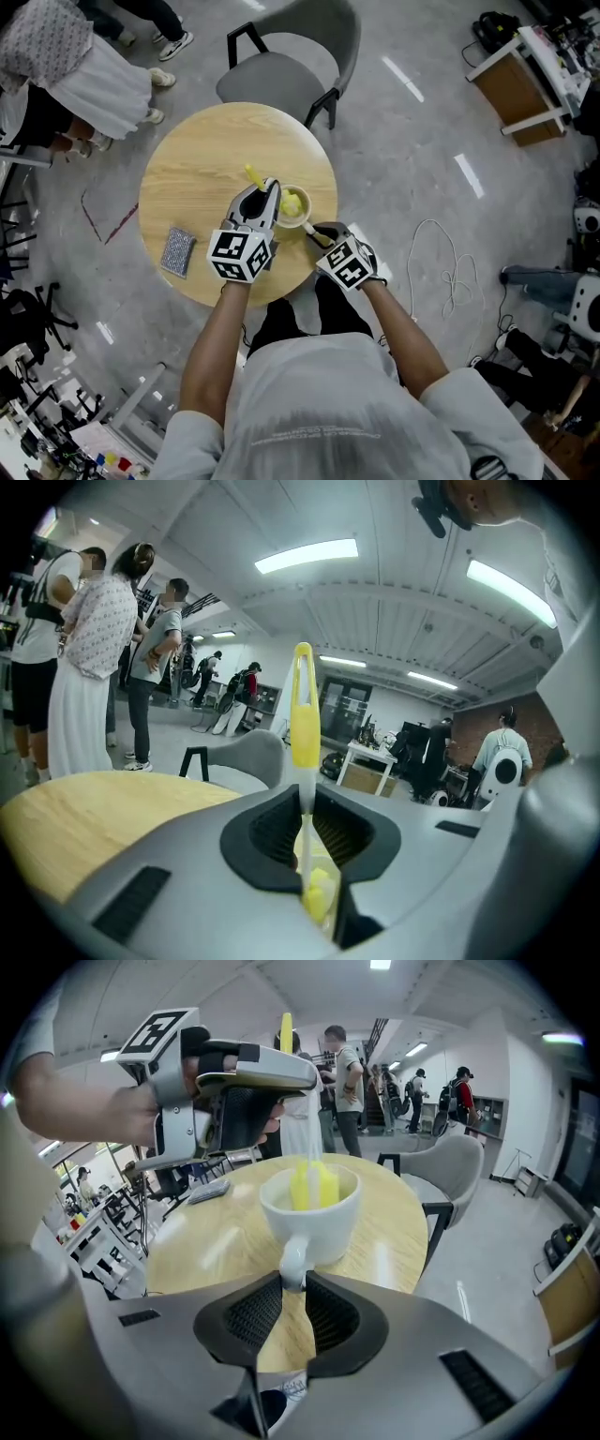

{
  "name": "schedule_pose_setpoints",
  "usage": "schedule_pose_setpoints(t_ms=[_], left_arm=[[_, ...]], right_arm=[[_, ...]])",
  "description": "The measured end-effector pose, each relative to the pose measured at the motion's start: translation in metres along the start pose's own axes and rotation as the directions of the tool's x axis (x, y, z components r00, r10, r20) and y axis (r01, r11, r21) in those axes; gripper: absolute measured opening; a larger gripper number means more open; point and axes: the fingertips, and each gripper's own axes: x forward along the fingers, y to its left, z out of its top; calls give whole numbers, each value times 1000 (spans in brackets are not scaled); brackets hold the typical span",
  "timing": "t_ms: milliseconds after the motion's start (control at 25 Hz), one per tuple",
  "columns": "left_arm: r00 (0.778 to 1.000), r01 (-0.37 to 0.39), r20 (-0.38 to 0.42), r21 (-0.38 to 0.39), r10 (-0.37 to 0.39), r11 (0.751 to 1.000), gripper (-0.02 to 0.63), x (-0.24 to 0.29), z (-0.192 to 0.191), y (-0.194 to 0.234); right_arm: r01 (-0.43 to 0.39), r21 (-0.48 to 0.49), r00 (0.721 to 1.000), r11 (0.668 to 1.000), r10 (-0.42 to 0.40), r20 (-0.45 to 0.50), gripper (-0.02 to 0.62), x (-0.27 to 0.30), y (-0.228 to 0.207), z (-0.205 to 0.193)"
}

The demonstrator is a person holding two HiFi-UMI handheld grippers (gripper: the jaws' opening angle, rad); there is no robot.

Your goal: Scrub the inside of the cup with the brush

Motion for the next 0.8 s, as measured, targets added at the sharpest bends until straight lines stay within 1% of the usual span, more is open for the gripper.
schedule_pose_setpoints(t_ms=[120, 280, 360, 480, 560, 640, 720, 800], left_arm=[[1000, -12, -1, 31, 12, 999, 49, -3, 4, 4], [1000, -2, 13, 72, 1, 997, 49, -12, 19, 1], [999, -2, 49, 73, -2, 997, 49, -18, 37, 0], [991, 4, 132, 32, -8, 999, 49, -32, 73, 0], [983, 29, 182, 3, -29, 1000, 48, -41, 99, -4], [977, 68, 201, -9, -65, 998, 48, -46, 116, -9], [976, 103, 191, 0, -101, 995, 48, -48, 119, -16], [979, 124, 164, 8, -123, 992, 48, -46, 108, -21]], right_arm=[[2, -3, 1000, 1000, -2, 3, 102, -1, 1, 0], [9, -4, 1000, 1000, -9, 7, 101, -2, 1, -2], [10, -6, 1000, 1000, -10, 7, 101, -2, 1, -2], [8, -16, 1000, 1000, -8, -2, 101, -2, 3, -3], [11, -22, 1000, 1000, -11, -11, 101, -1, 3, -3], [16, -22, 1000, 1000, -17, -14, 101, -1, 3, -3], [21, -20, 1000, 1000, -21, -14, 101, -1, 3, -2], [24, -16, 1000, 1000, -25, -10, 101, 0, 3, -1]])
